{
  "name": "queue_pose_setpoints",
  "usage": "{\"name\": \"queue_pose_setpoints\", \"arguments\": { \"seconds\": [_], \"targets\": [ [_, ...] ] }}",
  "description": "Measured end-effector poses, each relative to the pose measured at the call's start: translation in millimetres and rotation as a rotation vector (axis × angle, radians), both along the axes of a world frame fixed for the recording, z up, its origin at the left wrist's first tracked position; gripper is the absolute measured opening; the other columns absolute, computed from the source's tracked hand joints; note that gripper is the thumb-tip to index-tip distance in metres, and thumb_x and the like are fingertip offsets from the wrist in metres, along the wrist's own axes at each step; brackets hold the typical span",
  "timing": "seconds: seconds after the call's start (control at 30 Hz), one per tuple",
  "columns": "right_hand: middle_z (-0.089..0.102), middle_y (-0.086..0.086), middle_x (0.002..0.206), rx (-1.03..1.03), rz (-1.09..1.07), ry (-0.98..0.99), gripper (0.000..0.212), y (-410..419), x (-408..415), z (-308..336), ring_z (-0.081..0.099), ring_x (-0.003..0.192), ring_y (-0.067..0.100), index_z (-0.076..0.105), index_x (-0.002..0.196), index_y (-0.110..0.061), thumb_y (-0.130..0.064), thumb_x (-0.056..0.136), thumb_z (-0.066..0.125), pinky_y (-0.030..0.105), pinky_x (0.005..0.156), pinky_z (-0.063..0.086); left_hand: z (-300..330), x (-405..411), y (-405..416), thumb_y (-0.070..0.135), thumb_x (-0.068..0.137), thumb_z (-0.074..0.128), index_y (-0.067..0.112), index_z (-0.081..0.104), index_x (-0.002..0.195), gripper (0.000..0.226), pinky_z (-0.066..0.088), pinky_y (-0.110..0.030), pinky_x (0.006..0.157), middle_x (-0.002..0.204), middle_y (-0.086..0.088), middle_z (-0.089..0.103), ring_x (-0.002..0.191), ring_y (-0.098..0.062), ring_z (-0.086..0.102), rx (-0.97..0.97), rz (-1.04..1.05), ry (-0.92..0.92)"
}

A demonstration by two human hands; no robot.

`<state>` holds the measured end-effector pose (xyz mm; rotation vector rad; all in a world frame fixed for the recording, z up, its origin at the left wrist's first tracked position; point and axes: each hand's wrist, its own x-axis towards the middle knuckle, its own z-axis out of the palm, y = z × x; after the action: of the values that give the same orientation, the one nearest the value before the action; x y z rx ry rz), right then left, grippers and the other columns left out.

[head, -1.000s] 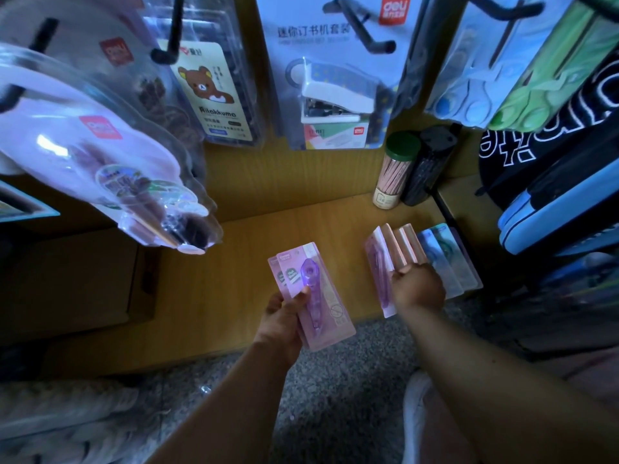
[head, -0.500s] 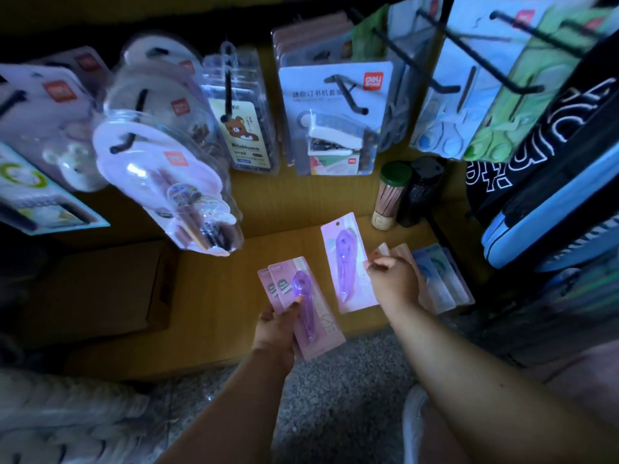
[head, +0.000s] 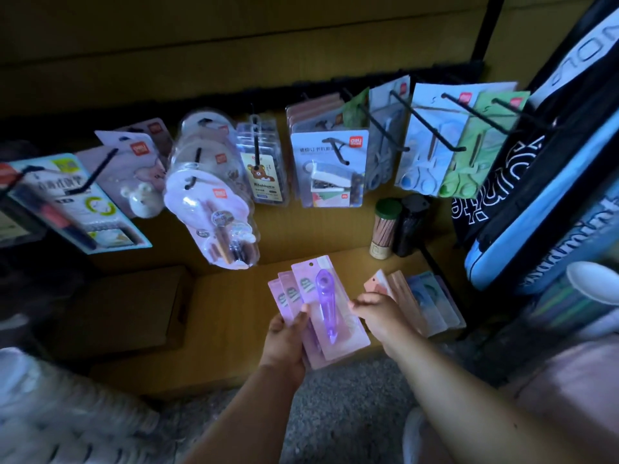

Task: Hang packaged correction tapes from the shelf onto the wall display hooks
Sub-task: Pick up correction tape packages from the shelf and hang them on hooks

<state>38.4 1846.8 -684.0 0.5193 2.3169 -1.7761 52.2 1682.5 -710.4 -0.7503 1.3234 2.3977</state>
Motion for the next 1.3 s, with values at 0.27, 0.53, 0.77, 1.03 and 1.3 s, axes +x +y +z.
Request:
{"name": "queue_pose_setpoints", "arguments": {
  "seconds": [0.27, 0.53, 0.77, 1.03, 1.3],
  "targets": [
    [0.048, -0.003, 0.064, -0.125, -0.041, 0.044, 0.032, -3.0, 19.8, 31.4, 0.048, 0.068, 0.015, 0.048, 0.064, -0.02, -0.03, 0.093, 0.058, 0.031, 0.066, 0.035, 41.5, 17.9, 9.5, 0.01, 0.083, 0.073, 0.001, 0.05, 0.132, 0.055, 0.056, -0.057, 0.08, 0.119, -0.025, 0.067, 0.104, -0.043, 0.066, 0.066, -0.074, 0.103],
    [0.072, 0.017, 0.094, -0.242, 0.014, 0.133, 0.065, -4.3, 45.1, 63.2, 0.071, 0.089, 0.033, 0.062, 0.096, -0.007, -0.054, 0.054, 0.078, 0.053, 0.085, 0.054, 74.9, 39.2, 19.2, 0.01, 0.082, 0.075, -0.002, 0.051, 0.128, 0.054, 0.058, -0.052, 0.076, 0.116, -0.028, 0.067, 0.094, -0.041, 0.068, 0.025, -0.109, 0.22],
    [0.07, 0.023, 0.097, -0.359, -0.068, 0.249, 0.024, -4.9, 62.6, 91.6, 0.067, 0.085, 0.033, 0.058, 0.099, 0.003, -0.006, 0.081, 0.071, 0.051, 0.084, 0.053, 105.0, 53.9, 20.1, 0.01, 0.083, 0.073, 0.001, 0.055, 0.125, 0.046, 0.058, -0.053, 0.077, 0.113, -0.025, 0.07, 0.099, -0.043, 0.068, 0.01, -0.172, 0.305],
    [0.067, 0.028, 0.094, -0.439, -0.088, 0.353, 0.038, -1.0, 78.0, 128.1, 0.064, 0.081, 0.032, 0.055, 0.104, 0.012, -0.01, 0.08, 0.074, 0.05, 0.081, 0.052, 143.7, 63.8, 22.5, 0.021, 0.076, 0.076, 0.002, 0.055, 0.13, 0.061, 0.051, -0.062, 0.091, 0.122, -0.027, 0.064, 0.112, -0.048, 0.061, 0.014, -0.214, 0.466],
    [0.067, 0.011, 0.076, -0.491, -0.083, 0.51, 0.021, 1.0, 75.6, 176.2, 0.063, 0.071, 0.026, 0.057, 0.084, -0.004, -0.015, 0.08, 0.074, 0.042, 0.074, 0.048, 194.9, 61.6, 17.9, 0.024, 0.085, 0.07, 0.006, 0.052, 0.134, 0.054, 0.048, -0.064, 0.093, 0.128, -0.028, 0.06, 0.116, -0.048, 0.058, 0.033, -0.286, 0.628]
  ]
}}
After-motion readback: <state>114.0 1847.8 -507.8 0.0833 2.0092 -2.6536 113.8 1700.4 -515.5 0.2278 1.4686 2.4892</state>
